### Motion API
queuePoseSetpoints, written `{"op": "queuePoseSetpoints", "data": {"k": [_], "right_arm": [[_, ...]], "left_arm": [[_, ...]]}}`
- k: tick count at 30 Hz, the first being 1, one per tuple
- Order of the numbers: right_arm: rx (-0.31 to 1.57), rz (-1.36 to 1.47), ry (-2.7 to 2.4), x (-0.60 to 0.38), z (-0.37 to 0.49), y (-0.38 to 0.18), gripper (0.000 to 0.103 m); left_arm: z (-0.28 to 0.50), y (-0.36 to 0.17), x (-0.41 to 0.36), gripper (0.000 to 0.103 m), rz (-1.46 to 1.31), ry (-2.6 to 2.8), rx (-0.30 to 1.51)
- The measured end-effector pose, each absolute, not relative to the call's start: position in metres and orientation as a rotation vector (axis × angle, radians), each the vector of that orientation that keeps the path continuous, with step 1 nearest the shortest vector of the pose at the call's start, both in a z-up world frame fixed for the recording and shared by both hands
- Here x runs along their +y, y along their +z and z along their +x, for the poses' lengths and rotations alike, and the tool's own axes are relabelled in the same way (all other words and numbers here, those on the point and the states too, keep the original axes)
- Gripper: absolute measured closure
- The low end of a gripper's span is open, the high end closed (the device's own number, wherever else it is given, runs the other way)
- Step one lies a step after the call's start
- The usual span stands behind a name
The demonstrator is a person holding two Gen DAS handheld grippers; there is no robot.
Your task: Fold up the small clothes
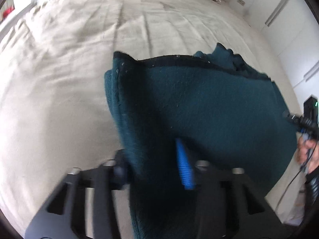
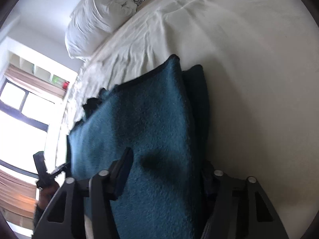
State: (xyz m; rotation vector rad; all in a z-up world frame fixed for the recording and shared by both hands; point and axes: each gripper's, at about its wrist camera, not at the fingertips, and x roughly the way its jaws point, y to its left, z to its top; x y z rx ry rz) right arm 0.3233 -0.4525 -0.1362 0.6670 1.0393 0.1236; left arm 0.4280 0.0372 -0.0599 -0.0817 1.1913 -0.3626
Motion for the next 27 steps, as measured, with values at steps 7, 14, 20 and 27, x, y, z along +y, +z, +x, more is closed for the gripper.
{"op": "queuePoseSetpoints", "data": {"k": [7, 14, 20, 27], "right_arm": [[1.055, 0.452, 0.092, -0.435, 0.318, -0.119, 0.089], [1.002, 0.511, 0.088, -0.447, 0.303, -0.101, 0.09], [0.994, 0.599, 0.11, -0.446, 0.301, -0.089, 0.09], [1.14, 0.671, -0.01, -0.454, 0.328, -0.136, 0.074]], "left_arm": [[0.425, -0.059, 0.035, 0.088, -0.101, -0.383, 1.165], [0.415, -0.032, 0.047, 0.09, -0.142, -0.426, 1.157], [0.411, -0.018, 0.053, 0.093, -0.131, -0.42, 1.174], [0.415, -0.053, 0.053, 0.088, -0.096, -0.324, 1.184]]}}
